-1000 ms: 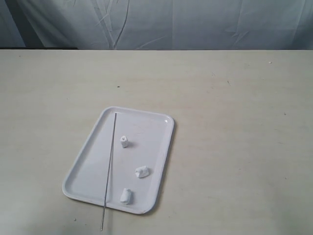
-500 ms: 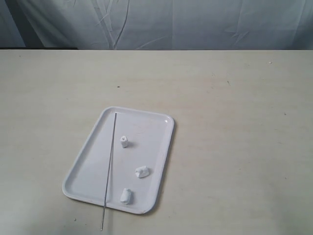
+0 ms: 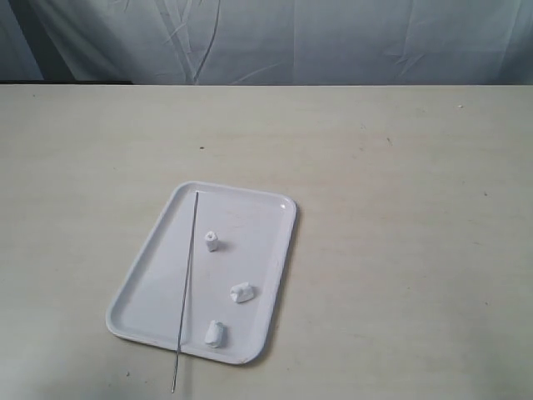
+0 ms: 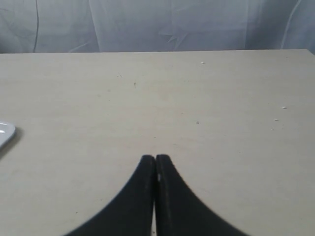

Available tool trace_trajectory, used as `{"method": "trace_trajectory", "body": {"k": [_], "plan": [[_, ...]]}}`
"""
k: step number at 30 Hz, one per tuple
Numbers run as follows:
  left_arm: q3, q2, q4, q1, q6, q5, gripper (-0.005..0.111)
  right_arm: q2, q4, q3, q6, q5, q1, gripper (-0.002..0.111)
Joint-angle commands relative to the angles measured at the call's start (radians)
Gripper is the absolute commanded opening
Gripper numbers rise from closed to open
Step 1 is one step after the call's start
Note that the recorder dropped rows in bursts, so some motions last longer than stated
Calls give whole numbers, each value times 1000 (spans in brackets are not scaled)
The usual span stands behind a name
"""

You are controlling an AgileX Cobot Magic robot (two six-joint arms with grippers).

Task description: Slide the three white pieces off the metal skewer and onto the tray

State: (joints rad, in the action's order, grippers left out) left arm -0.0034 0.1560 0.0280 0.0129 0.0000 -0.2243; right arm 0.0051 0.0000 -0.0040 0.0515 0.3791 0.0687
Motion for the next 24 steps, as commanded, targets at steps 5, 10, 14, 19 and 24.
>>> {"method": "trace_trajectory", "body": {"k": [5,10,14,19,24], "plan": [[3,-5,0,7,5,8,0,-5,-15,4,4,-15,3,-1],[3,-5,3,7,0,19,0,-5,-14,4,4,-15,3,-1],[3,-5,3,7,0,8,0,-5,-14,4,4,-15,3,-1],[3,-5,-15,7,0,15,0,-5,-14,4,4,-15,3,-1],[3,-5,-15,7,0,15,0,-5,-14,4,4,-15,3,-1]]}}
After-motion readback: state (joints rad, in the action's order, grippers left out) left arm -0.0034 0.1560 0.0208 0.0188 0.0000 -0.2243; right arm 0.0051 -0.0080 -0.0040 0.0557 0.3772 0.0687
